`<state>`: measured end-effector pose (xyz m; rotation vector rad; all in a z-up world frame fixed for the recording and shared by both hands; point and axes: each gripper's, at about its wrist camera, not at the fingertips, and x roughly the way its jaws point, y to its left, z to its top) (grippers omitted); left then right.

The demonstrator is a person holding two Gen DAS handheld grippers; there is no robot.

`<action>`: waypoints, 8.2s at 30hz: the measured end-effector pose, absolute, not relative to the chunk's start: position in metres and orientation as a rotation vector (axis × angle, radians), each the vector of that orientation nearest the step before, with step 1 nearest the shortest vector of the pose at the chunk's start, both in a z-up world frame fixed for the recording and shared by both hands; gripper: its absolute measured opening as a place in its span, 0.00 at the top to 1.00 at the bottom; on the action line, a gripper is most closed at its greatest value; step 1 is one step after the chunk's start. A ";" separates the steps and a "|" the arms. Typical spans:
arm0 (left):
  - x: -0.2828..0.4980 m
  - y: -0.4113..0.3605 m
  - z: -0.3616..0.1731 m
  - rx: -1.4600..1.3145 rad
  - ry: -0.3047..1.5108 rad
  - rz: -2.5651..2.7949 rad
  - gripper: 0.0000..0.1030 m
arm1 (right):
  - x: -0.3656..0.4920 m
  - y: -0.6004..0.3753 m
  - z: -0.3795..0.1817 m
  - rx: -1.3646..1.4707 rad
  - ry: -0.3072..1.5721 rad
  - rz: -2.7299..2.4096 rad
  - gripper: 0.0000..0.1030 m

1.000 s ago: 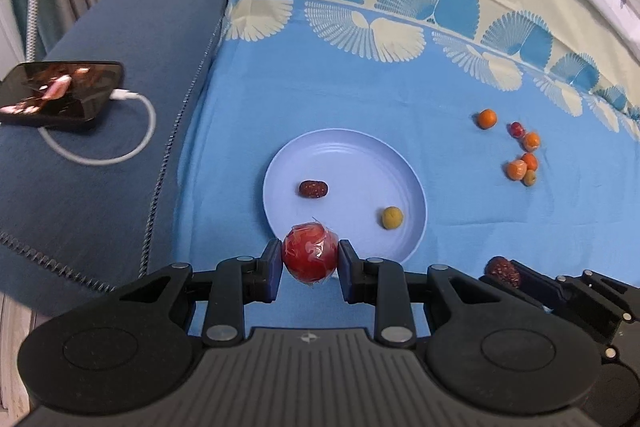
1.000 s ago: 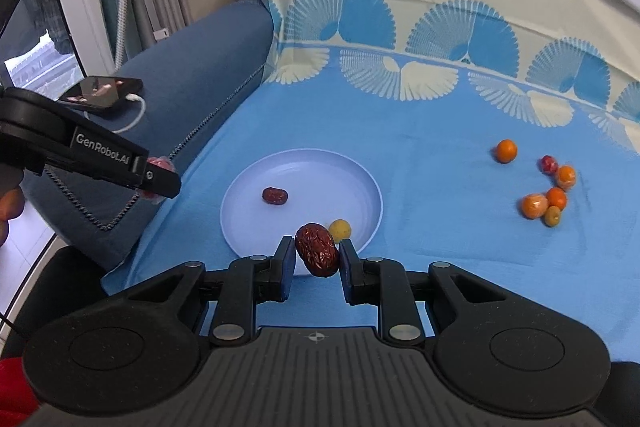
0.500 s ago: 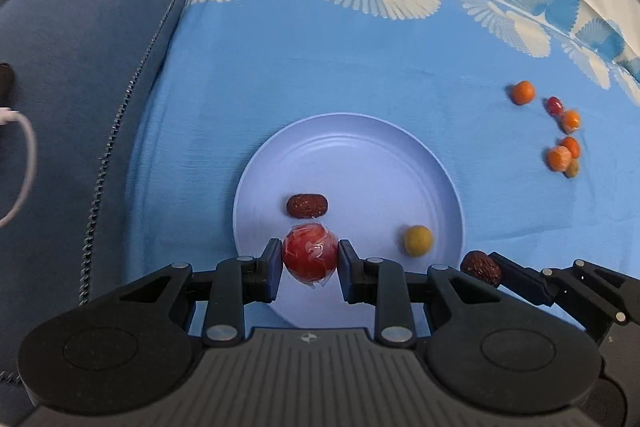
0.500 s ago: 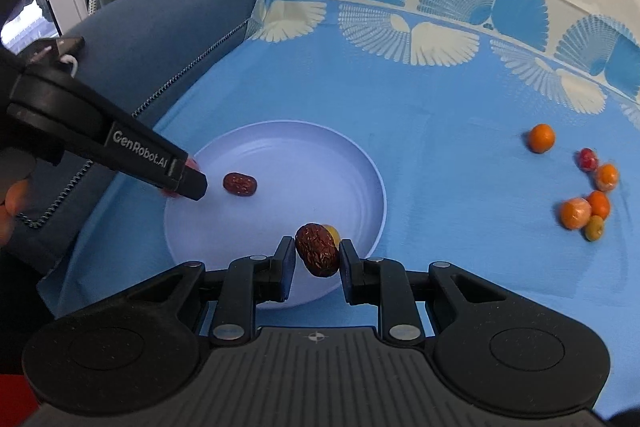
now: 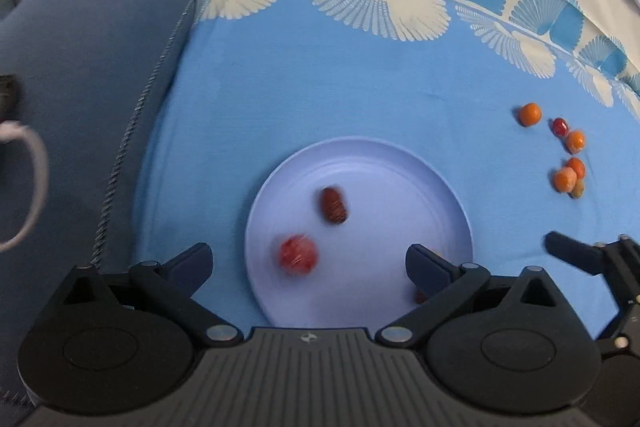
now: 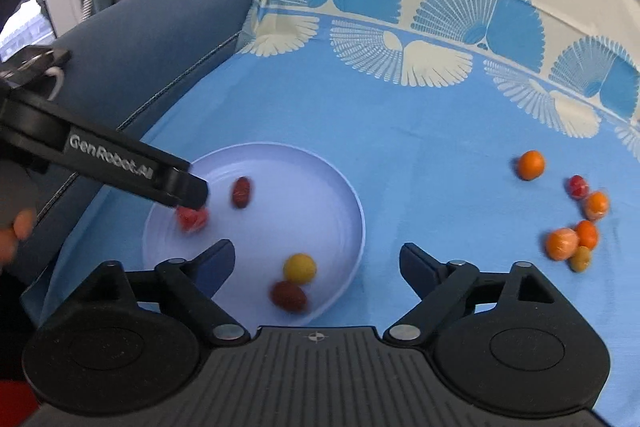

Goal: Organize fruits
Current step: 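Carry the wrapped red fruit and date over the plate and open both tools, then lift both tools away from the plate, then grasp a wrapped orange fruit with the left tool while the right tool grasps a yellow fruit, then carry the wrapped orange fruit and yellow fruit toward the plate with both tools, then lower both fruits onto the plate and open both tools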

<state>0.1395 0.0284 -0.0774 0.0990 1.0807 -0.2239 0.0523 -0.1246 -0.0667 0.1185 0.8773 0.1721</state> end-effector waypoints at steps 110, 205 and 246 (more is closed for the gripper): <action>0.177 -0.351 -0.182 0.571 1.072 -0.629 0.00 | 0.060 -0.416 -0.226 0.364 0.738 -0.688 0.43; -0.013 0.042 0.016 0.066 0.895 -0.248 0.63 | -0.120 -0.149 0.014 0.111 0.582 0.052 0.71; 0.177 0.008 -0.107 0.204 1.063 -0.237 0.39 | 0.088 -0.099 -0.108 0.032 0.850 0.218 0.65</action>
